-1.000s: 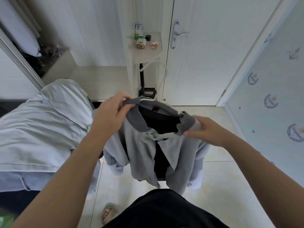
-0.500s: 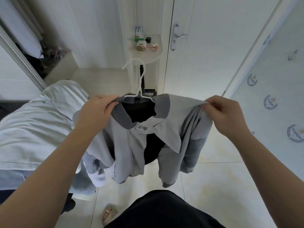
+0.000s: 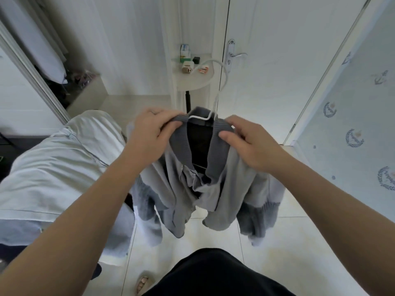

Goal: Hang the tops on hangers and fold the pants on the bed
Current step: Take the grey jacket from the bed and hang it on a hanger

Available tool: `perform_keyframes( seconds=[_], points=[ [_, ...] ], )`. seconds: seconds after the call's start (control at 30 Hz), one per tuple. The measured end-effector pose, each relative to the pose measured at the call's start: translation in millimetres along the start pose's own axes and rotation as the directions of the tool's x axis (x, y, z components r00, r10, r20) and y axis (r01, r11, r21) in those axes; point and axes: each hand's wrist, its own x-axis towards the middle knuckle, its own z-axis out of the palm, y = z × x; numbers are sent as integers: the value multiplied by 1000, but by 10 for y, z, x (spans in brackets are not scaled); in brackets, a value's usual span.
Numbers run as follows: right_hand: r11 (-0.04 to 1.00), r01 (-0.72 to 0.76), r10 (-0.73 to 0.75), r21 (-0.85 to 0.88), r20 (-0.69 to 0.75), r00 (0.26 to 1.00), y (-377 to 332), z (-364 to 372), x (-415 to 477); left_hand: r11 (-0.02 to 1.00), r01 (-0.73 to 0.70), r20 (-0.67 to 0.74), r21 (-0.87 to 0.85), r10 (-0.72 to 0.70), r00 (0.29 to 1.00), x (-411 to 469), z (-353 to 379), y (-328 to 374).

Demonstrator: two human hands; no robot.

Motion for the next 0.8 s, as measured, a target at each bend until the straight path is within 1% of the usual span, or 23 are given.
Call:
perform_keyframes(
  seconds=[0.03, 0.07, 0.1, 0.13, 0.17, 0.23, 0.27, 0.3, 0.37, 0.43, 0.47, 0.53, 0.6, 0.63, 0.67, 0.7, 0.73, 0.77, 0.8],
  points=[
    [999, -6, 8, 38, -47, 999, -47, 12, 32, 995, 85, -103, 55, -80, 992, -42, 68, 27],
    [997, -21, 26, 74, -77, 997, -78, 20, 62, 978, 193, -222, 77, -172, 960, -105, 146, 72],
    [994, -34, 43, 104, -93, 995, -104, 25, 81, 956, 289, -311, 44, -262, 914, -177, 237, 140],
    [991, -36, 49, 129, -98, 994, -129, 31, 89, 935, 355, -345, -19, -340, 875, -244, 335, 213],
    [988, -32, 47, 150, -99, 994, -154, 44, 90, 911, 404, -322, -88, -409, 853, -298, 437, 270],
    [984, -36, 53, 176, -95, 994, -194, 60, 73, 843, 483, -206, -237, -530, 823, -356, 594, 313],
    [983, -42, 60, 178, -95, 994, -203, 56, 64, 815, 498, -175, -297, -559, 810, -364, 621, 292],
    [983, -50, 68, 177, -95, 993, -198, 43, 50, 804, 500, -180, -322, -571, 801, -361, 607, 241],
    [982, -93, 108, 167, -86, 990, -142, -15, 5, 837, 477, -289, -269, -542, 789, -306, 473, 108],
    [976, -149, 149, 158, 9, 989, -70, -59, -80, 880, 431, -403, -199, -474, 783, -163, 222, -5],
    [976, -164, 152, 143, 86, 985, -60, -47, -132, 895, 408, -416, -178, -444, 793, -65, 98, -48],
    [979, -160, 133, 125, 201, 971, -72, 34, -209, 914, 380, -383, -143, -405, 830, 146, -74, -73],
    [977, -132, 95, 167, 212, 973, -104, 108, -221, 907, 409, -287, -99, -420, 861, 319, -88, -62],
    [973, -115, 78, 201, 184, 980, -122, 124, -211, 897, 436, -199, -72, -441, 875, 384, -61, -70],
    [968, -102, 72, 230, 137, 988, -130, 122, -195, 888, 457, -81, -56, -460, 884, 416, -28, -88],
    [965, -93, 75, 247, 81, 994, -126, 98, -184, 882, 465, 29, -71, -465, 885, 405, -4, -104],
    [962, -84, 81, 260, 22, 996, -111, 57, -172, 887, 447, 101, -116, -437, 894, 362, 4, -141],
    [959, -76, 86, 274, -26, 996, -84, 1, -170, 906, 393, 111, -154, -380, 919, 301, -5, -178],
    [955, -69, 89, 289, -55, 995, -53, -59, -170, 939, 303, 74, -163, -295, 953, 236, -19, -226]
  ],
)
